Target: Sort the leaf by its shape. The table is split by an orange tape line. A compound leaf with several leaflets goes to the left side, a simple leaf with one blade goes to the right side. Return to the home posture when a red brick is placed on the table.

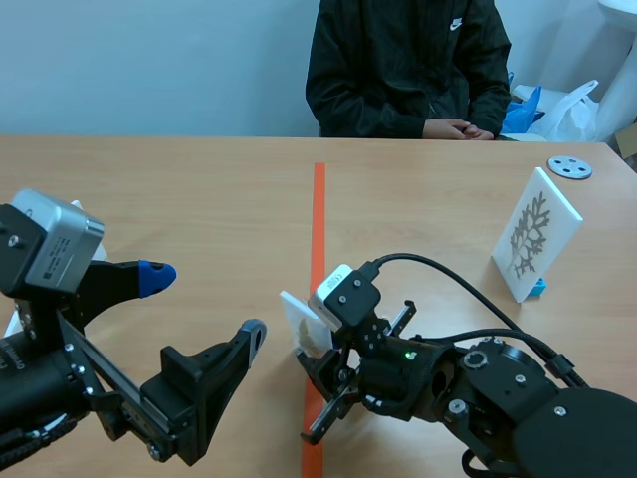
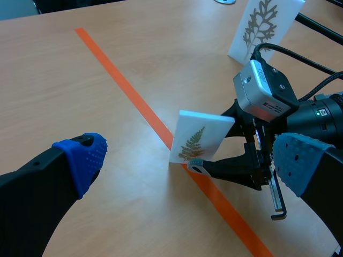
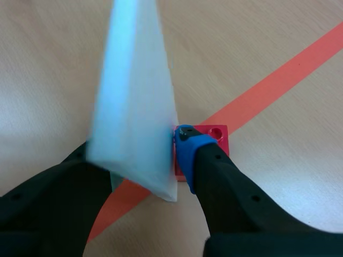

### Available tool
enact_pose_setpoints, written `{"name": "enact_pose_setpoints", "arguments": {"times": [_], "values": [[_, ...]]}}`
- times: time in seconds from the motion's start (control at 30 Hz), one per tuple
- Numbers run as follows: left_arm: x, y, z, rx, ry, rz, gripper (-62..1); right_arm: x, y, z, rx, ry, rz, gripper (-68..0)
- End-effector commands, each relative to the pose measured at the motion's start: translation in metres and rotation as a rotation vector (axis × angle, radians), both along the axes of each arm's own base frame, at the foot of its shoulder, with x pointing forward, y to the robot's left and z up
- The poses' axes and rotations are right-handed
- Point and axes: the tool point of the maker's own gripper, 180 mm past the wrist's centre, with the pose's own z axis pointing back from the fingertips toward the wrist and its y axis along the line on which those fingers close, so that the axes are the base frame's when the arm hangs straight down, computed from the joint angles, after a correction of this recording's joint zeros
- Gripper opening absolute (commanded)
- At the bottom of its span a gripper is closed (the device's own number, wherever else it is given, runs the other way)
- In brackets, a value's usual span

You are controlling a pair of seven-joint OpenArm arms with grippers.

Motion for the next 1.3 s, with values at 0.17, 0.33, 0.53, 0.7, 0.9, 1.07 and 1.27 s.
{"name": "enact_pose_setpoints", "arguments": {"times": [0.17, 0.33, 0.53, 0.7, 0.9, 1.07, 1.27], "values": [[0.001, -0.001, 0.009, -0.016, -0.024, 0.002, 1.4, 0.009, -0.001, 0.011, 0.025, -0.036, -0.009, -63.2], [0.001, -0.001, 0.009, -0.016, -0.024, 0.002, 1.4, 0.020, -0.009, 0.022, 0.039, -0.070, -0.039, -64.0], [0.001, -0.001, 0.009, -0.016, -0.024, 0.002, 1.4, 0.035, -0.024, 0.050, 0.053, -0.148, -0.082, -64.0], [0.001, -0.001, 0.009, -0.016, -0.024, 0.002, 1.4, 0.039, -0.047, 0.070, 0.055, -0.200, -0.146, -64.0], [0.001, -0.001, 0.009, -0.016, -0.024, 0.002, 1.4, 0.036, -0.082, 0.083, 0.077, -0.206, -0.262, -64.0], [0.001, -0.001, 0.009, -0.016, -0.024, 0.002, 1.4, 0.031, -0.116, 0.081, 0.096, -0.167, -0.379, -64.0], [0.001, -0.001, 0.008, -0.015, -0.023, 0.002, 1.4, 0.025, -0.160, 0.072, 0.063, -0.139, -0.498, -64.0]]}}
